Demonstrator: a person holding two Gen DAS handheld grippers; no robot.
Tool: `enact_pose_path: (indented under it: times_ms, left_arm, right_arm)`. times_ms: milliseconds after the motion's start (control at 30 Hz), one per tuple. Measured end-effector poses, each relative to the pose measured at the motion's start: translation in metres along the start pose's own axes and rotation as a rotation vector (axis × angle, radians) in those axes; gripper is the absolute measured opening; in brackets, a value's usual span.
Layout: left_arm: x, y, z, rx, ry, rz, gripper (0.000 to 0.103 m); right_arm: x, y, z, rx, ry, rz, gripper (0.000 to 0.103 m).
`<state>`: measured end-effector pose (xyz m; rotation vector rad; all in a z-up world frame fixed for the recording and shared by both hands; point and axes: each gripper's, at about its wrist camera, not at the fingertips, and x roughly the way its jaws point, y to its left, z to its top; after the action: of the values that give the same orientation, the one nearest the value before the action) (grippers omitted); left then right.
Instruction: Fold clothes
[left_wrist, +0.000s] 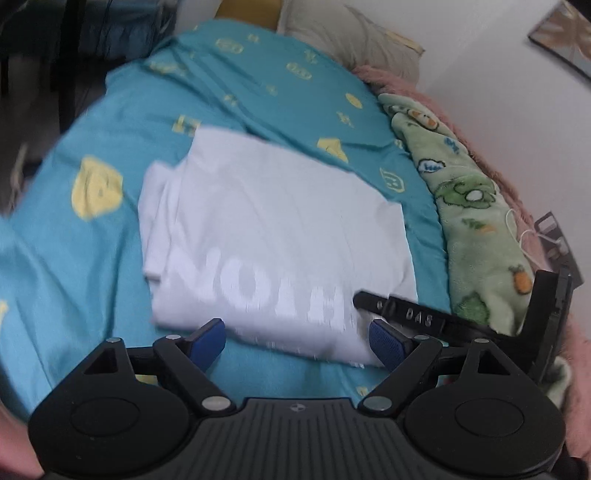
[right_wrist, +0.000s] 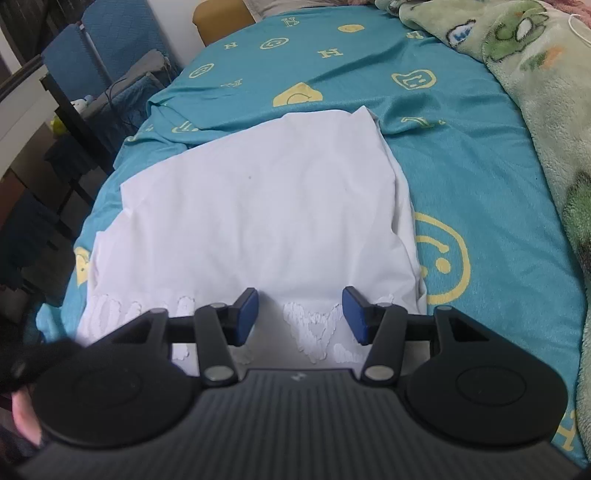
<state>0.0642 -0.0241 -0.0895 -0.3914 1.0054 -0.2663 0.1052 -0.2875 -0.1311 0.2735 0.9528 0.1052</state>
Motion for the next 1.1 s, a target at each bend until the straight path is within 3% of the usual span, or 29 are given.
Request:
enact_pose_path:
  times_ms: [333,533,700,867,967,1100]
  left_arm:
    - [0.021,0.043,-0.001,-0.295,0.002,-0.092,0.086]
    - [0.033,0.069,-0.001,-0.472,0.004,-0.146,0.08]
    - [0.039,0.071,-0.003,-0.482,0.02,-0.14,0.081]
    - [0.045,0.073,-0.004,-0.491,0.036,-0.132,0.053]
    - [0.043,0.078,-0.005,-0.491,0.019,-0.141,0.044]
    - [0.04,0.073,-0.004,-0.455,-0.004,-0.129,0.035]
  right_arm:
    - [0.0,-0.002,0.001,0.015,0.0,0.009,0.053]
    - [0.0,-0.002,0.001,0.014,-0.001,0.007,0.053]
    - [0.001,-0.007,0.001,0.043,0.0,0.021,0.053]
    - [-0.003,-0.008,0.001,0.058,-0.007,0.024,0.053]
    - [-0.015,-0.01,0.006,0.091,-0.043,0.04,0.055]
    - [-0.039,-0.016,0.011,0.208,-0.092,0.158,0.06]
